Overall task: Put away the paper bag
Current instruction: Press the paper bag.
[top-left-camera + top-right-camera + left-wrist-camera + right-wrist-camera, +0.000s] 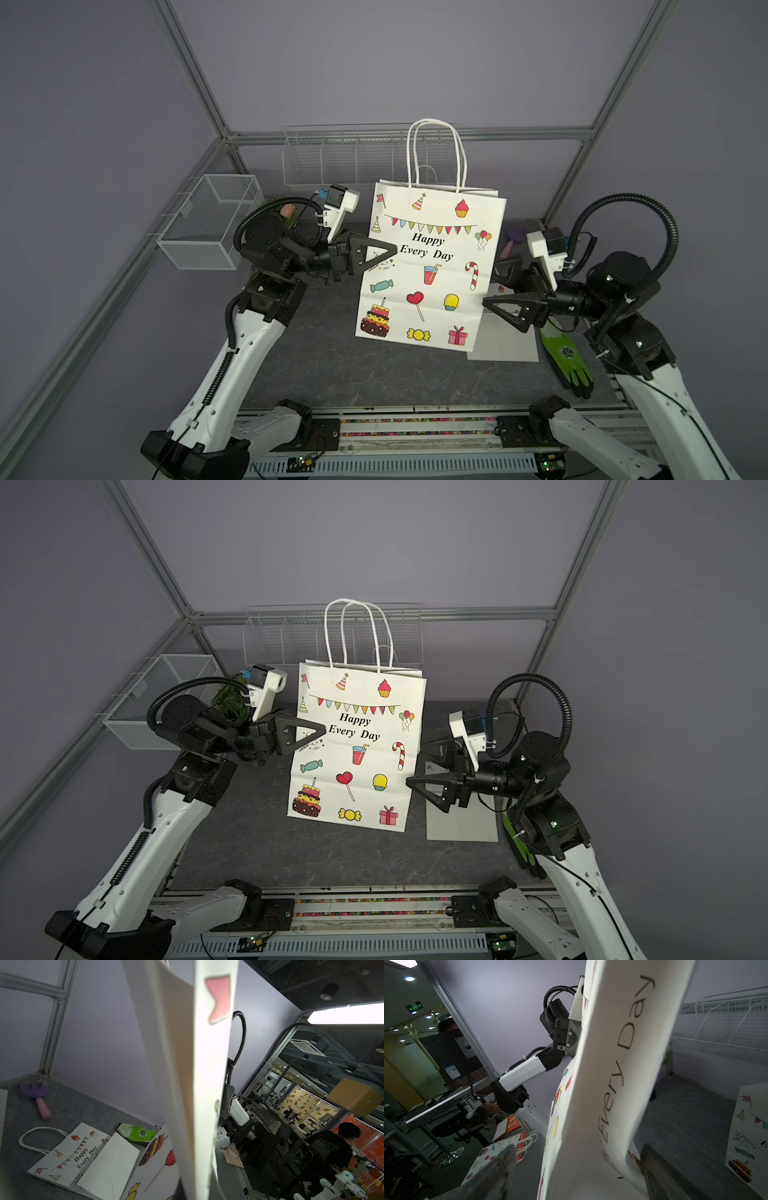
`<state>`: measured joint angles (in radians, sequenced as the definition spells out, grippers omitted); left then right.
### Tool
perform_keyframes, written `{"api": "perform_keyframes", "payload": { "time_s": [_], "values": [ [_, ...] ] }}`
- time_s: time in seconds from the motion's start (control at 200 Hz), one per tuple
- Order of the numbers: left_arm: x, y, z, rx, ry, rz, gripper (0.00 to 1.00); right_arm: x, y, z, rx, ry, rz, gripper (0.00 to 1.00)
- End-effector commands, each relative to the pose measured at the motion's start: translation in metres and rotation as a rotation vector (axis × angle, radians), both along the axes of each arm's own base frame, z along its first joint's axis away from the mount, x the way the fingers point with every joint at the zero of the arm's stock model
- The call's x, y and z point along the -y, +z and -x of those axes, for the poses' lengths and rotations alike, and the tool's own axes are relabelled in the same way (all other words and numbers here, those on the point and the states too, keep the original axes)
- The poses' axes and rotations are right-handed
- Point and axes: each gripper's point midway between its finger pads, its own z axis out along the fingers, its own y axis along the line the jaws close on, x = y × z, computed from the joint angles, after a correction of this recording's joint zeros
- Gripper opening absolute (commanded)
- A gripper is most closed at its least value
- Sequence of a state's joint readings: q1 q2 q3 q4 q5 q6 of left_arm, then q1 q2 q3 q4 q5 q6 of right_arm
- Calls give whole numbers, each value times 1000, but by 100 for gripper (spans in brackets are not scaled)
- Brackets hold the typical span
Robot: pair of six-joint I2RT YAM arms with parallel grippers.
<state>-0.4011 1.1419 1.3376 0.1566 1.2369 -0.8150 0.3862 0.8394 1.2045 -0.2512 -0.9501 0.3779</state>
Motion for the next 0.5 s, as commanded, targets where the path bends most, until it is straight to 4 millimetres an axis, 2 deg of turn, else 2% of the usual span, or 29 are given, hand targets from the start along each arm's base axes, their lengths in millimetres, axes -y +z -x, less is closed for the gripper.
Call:
{"api": "perform_keyframes", "payload": {
  "time_s": [0.0, 0.265, 0.415, 0.495],
  "values": [
    [-4, 17, 7, 26, 2, 31, 0, 9, -12, -6, 18, -83, 17, 93],
    [-5, 14, 10, 21, -10, 19, 0, 40, -7, -28, 36, -292, -67, 94],
    [-5, 8, 8, 18, -5, 10, 0, 42, -9, -37, 15, -312, -77, 94],
    [-4, 6, 7, 14, -5, 9, 0, 37, -9, -38, 4, -268, -88, 95]
  ]
}}
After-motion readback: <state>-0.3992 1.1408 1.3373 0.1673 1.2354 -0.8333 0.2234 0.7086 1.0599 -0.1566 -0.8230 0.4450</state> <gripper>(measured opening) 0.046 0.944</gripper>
